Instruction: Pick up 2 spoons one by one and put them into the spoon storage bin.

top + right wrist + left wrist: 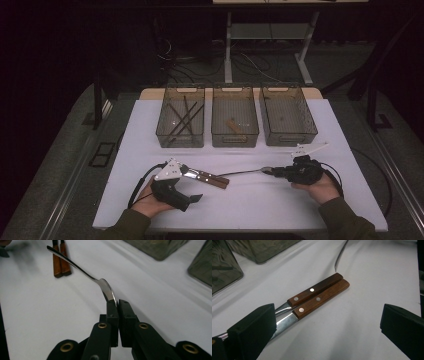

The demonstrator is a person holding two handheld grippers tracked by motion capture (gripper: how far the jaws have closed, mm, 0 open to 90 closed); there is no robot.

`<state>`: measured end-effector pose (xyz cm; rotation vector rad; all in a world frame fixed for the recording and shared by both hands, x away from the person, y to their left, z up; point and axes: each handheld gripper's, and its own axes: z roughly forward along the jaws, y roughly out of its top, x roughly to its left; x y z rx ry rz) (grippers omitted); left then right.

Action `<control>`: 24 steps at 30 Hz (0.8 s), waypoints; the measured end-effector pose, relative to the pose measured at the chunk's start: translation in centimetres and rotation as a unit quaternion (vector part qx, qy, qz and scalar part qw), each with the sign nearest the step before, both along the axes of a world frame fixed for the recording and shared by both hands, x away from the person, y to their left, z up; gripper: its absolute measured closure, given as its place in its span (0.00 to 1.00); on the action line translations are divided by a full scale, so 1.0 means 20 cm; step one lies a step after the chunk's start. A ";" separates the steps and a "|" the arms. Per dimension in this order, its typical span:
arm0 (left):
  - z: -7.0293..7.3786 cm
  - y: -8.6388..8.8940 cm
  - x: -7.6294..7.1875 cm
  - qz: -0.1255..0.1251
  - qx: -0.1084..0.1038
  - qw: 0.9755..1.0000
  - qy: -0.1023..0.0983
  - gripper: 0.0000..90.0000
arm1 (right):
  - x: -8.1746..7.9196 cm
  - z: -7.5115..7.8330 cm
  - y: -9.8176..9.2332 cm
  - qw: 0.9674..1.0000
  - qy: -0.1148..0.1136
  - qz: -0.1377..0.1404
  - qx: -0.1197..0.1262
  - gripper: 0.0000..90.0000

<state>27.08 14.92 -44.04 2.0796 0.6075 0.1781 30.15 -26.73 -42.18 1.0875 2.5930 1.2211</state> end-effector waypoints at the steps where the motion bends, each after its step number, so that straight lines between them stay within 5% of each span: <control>1: 0.00 0.00 0.00 0.000 0.000 1.000 0.000 0.00 | 0.00 0.01 0.00 1.000 -0.003 -0.008 0.001 0.97; 12: 0.00 0.00 0.00 0.000 0.001 1.000 0.000 0.00 | 0.00 0.07 -0.06 0.996 -0.024 -0.079 0.020 0.97; 24: 0.00 0.00 0.00 0.000 0.001 1.000 0.000 0.00 | 0.00 0.14 -0.09 0.988 -0.055 -0.140 0.037 0.97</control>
